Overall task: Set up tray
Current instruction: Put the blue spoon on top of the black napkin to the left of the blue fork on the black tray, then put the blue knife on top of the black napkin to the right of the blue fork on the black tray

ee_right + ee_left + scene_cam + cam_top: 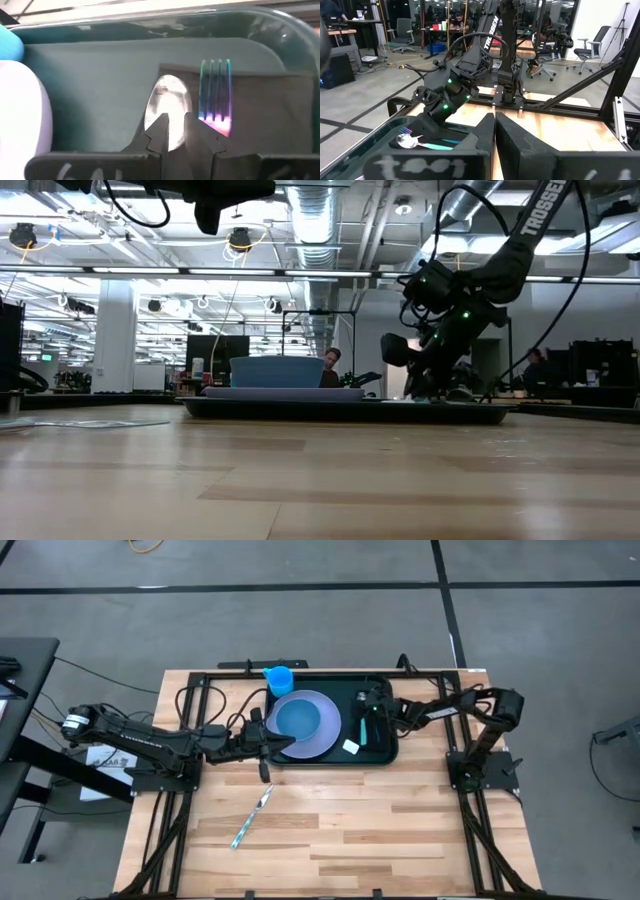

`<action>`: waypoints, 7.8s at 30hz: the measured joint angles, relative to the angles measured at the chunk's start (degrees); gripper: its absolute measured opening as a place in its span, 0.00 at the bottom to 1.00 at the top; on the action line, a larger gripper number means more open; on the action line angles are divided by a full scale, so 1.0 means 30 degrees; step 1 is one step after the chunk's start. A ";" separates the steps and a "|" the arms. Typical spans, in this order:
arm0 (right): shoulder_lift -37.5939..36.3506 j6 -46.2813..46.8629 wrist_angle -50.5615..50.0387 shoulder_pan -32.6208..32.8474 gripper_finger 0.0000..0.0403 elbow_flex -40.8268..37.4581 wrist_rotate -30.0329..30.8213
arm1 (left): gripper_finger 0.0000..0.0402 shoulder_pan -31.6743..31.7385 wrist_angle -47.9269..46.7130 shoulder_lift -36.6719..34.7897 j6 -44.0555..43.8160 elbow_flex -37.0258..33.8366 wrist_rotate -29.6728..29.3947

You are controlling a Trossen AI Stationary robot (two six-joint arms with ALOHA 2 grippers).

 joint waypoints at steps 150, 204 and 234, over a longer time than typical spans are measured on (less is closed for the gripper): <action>-1.0860 -1.1587 -0.7773 1.0486 0.13 -0.0015 -0.0044 | 0.04 -0.6771 -2.3266 1.3448 -2.6039 0.6958 0.8754; -1.0860 -2.7121 0.3899 1.8237 0.13 -0.0015 -0.3725 | 0.03 -0.1586 -1.9063 1.3427 0.2917 2.1485 1.1131; -1.0833 -2.9103 0.3226 1.7953 0.17 0.2414 -0.6260 | 0.03 -0.1319 -1.8596 1.3420 0.3982 2.1493 1.3275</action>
